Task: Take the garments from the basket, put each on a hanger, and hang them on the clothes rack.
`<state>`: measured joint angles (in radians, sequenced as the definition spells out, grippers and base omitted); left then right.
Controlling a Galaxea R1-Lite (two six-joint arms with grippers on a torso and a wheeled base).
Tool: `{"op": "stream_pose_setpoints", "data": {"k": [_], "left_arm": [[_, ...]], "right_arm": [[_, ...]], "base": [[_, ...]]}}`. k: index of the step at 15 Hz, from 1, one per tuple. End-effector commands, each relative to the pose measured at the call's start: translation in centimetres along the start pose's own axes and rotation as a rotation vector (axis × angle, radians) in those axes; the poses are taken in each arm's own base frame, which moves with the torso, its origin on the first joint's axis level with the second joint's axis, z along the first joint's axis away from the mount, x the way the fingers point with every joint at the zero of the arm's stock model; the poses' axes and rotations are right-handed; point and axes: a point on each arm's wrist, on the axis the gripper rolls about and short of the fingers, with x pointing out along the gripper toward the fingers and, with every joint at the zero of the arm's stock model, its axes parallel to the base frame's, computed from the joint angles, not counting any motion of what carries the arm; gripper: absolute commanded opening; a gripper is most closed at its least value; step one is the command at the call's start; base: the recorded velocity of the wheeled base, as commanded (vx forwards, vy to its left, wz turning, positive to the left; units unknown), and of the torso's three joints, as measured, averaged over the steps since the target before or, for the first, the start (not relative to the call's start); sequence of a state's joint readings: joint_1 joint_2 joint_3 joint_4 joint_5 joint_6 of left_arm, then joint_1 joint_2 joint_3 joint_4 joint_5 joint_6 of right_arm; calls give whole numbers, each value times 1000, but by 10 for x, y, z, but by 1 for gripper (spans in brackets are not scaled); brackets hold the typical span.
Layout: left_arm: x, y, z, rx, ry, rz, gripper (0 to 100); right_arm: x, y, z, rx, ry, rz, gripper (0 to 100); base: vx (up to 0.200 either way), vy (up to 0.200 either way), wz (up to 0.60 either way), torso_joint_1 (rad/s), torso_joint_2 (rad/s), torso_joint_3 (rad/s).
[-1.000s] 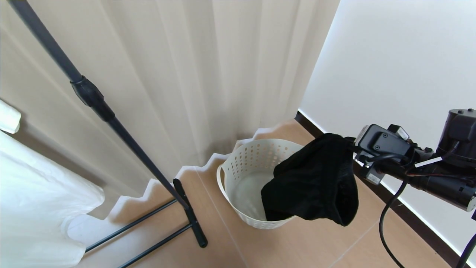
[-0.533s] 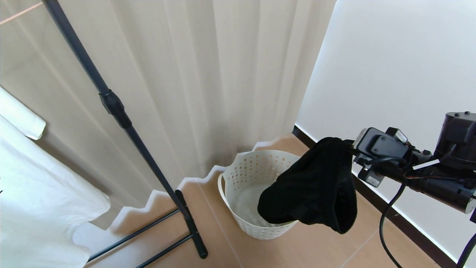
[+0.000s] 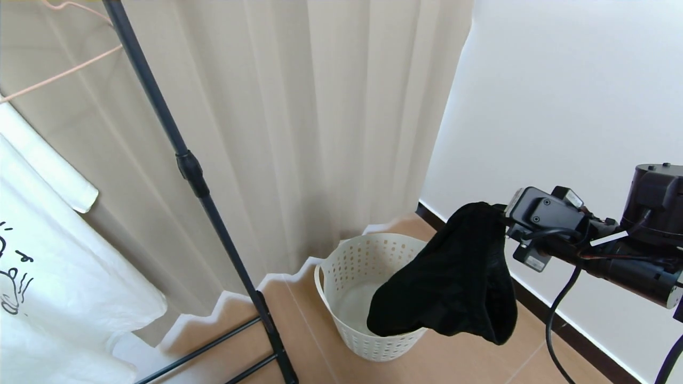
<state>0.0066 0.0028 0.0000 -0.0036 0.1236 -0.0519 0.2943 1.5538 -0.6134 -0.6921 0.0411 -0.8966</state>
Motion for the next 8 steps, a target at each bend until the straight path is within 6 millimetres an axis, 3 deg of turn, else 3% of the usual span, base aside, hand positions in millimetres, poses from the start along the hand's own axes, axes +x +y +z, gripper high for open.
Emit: {"op": "stream_pose_setpoints", "data": {"k": [1,5,8], "left_arm": [[0,0,0,0,-1,2,100],[0,0,0,0,-1,0,100],[0,0,0,0,-1,3,100]], "right_arm": [[0,1,0,-1,1,2,0],[0,4,-2,-13,8,14,0],[0,5,-3,-13,12,16,0]], "base": [[0,0,0,76,-295,-17],[0,0,0,104,-416,-116],[0,0,0,141,-471,-261]]}}
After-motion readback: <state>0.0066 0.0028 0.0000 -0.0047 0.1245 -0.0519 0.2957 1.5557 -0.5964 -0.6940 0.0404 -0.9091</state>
